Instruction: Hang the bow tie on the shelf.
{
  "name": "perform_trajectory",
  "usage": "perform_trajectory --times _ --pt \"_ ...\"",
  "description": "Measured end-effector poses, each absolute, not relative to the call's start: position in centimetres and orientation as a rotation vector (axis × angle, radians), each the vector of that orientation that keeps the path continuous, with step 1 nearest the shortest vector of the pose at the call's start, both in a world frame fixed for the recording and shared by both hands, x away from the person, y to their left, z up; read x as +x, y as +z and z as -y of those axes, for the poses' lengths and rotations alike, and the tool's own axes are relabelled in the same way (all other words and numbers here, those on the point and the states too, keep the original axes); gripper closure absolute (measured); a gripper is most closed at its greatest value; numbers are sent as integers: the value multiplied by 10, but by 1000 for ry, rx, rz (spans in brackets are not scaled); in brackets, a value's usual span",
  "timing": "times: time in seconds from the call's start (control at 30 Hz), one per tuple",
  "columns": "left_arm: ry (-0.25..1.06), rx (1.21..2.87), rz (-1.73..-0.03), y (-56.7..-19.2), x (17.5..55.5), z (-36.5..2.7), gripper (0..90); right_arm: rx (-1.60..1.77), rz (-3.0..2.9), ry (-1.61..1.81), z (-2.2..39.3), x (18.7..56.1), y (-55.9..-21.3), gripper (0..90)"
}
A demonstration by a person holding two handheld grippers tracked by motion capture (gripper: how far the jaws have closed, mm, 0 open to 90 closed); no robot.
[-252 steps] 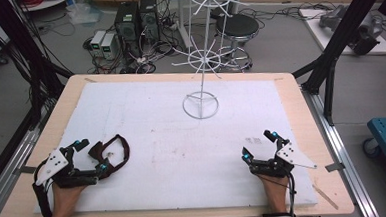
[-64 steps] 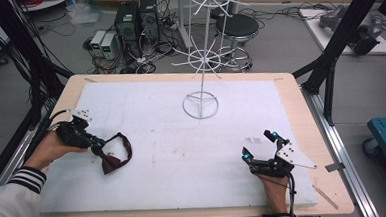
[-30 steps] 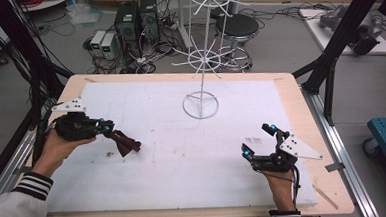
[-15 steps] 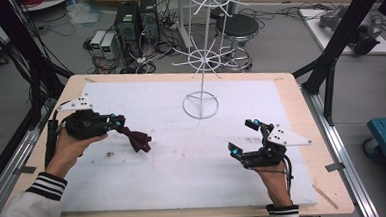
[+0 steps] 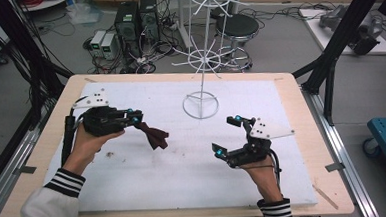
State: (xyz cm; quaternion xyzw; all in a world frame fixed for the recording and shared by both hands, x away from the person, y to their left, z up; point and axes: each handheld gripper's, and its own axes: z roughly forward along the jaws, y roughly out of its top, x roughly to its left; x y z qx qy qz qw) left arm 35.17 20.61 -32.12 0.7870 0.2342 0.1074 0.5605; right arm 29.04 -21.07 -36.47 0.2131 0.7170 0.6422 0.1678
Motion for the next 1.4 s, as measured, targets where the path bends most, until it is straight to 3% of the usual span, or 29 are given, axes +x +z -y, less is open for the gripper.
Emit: perform_trajectory --times 0.8,0.97,1.1,1.4 --pt "233 1832 -452 -311 355 -156 801 585 -2186 1830 151 297 -347 28" --pt "224 1822 -447 -312 356 -154 801 583 -2210 1831 143 298 -348 64" --pt "225 1815 -446 -312 356 -152 801 581 -2221 1848 138 297 -349 193" --pt "224 1807 -437 -313 357 -152 802 556 -2245 1856 131 299 -351 346"
